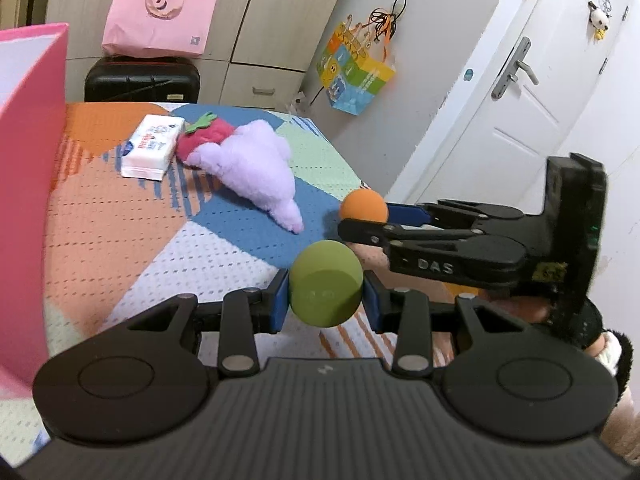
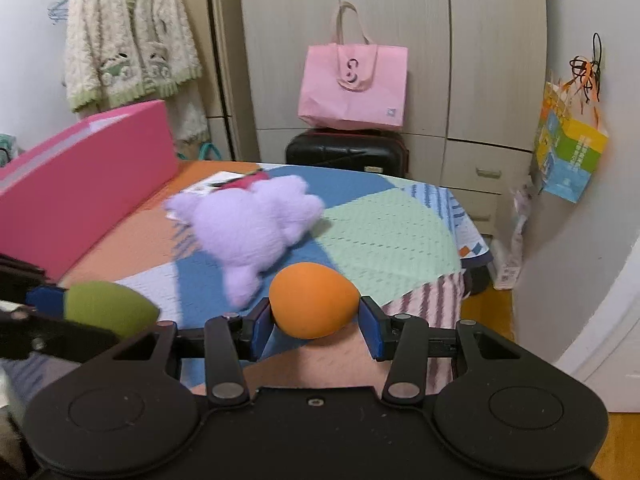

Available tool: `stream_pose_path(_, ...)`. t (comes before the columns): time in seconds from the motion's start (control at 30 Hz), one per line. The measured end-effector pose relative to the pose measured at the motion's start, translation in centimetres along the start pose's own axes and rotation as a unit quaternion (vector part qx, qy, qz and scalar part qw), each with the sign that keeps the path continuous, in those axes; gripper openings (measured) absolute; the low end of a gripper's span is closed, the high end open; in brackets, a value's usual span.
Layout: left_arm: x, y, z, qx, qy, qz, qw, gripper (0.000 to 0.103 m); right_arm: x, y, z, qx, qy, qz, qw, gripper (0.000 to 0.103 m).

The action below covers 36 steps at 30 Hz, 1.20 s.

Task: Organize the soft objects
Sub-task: 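Carry the green and orange sponges over the pink box with both tools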

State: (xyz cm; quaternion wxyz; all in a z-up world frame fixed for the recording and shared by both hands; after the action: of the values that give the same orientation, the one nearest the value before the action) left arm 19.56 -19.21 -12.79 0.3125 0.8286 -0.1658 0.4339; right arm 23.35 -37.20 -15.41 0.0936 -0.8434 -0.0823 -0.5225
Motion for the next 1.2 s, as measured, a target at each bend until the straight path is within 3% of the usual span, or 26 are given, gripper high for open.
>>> stream_pose_path(0.1,-0.2,0.4,-1.7,0.003,0.006,0.009,0.9999,0.037,-0.2,-1.1,-1.7,0.002,0.000,0.004,1.000,0.052)
stream_pose_path(0.27,-0.2,0.0,-4.4,-0.008,0.010,-0.024,0.9996,0.037,-1.4,-3.0,-3.7,-0.002,-0.023,0.013,1.000,0.052)
stream_pose_path(0.6,-1.5,-2.3,-9.4,0.007,-0.002,-0.069,0.9976,0.037,-1.4,-7.7,-7.2,0.041,-0.032,0.003,0.999,0.052)
stream_pose_path(0.77,-2.5,-3.8,-12.0,0.007,-0.023,-0.093,0.9954,0.037,-0.6,-10.5,-9.0,0.077,-0.033,-0.005,0.996,0.052)
stream_pose_path(0.93,-3.6,-5.4,-13.8,0.029,-0.040,-0.078,0.9957,0.037,-0.4,-14.3,-10.1,0.148,-0.058,-0.004,0.987,0.052)
stream_pose_path(1.2,-2.5,-6.7,-17.3,0.027,-0.046,-0.063,0.9966,0.037,0.7,-20.1,-10.6,0.207,-0.067,-0.042,0.975,0.053)
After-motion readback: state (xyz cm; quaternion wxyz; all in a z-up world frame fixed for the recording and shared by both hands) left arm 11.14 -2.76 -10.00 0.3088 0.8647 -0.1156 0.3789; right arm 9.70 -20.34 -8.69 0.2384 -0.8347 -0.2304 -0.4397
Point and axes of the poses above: each gripper's, at about its wrist camera, not at the fingertips, and z roughly the way its jaws point, y to its right, x to its top, the point moved 8 cm from there along z, roughly the way its jaws point, and after that the axes turned 11 degrees about y, right-handed, at the moved point
